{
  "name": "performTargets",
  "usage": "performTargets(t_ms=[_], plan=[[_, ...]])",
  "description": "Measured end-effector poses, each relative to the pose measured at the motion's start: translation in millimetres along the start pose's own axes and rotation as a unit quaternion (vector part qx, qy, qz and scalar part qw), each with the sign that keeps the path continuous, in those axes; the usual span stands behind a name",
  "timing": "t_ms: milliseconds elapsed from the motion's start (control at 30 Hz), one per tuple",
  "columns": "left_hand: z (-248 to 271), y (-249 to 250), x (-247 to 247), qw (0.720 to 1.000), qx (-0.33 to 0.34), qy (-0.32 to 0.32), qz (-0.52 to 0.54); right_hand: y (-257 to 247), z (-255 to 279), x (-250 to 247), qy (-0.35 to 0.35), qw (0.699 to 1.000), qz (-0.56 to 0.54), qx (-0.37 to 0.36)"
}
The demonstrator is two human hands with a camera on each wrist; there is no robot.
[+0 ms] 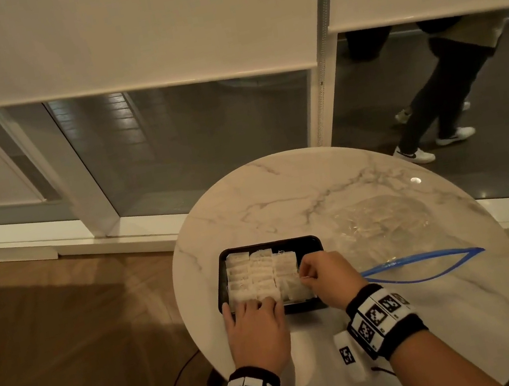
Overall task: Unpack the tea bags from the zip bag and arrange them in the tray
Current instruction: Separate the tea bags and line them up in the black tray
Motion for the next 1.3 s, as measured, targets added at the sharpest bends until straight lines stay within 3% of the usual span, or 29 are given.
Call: performTargets(t_ms=[200,467,667,900,1033,1300], plan=[[-1,-2,2,1.000,-0.009,0.000,0.010,-16,-21,13,-0.069,0.993,0.097,0.007],[-1,-2,5,1.000,-0.008,0.003,0.009,-9,-31,29,-0.076,0.988,0.128,0.036],[-1,-1,3,1.000,-0.008,-0.002,0.010,-7,-28,18,-0.033,0.996,0.078,0.031],[-6,9,-6,1.000,0.019,0.003,-0.018,16,1,-9,0.099,0.992,-0.048,0.059],[-16,31,-1,0.995,0.091,-0.026,0.007,28,13,2,0.092,0.990,-0.042,0.095],[-27,40,12,0.994,0.086,-0.063,-0.021,33,14,3,0.082,0.986,-0.064,0.131]])
Point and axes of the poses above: each hand's wrist, its own z-axis away from the middle knuckle, its own x-axis out of the palm, y = z × x, the point moved 4 cm from there along -z, towards the middle knuckle, and after that the axes turned 15 degrees about x, right-handed, at the moved point
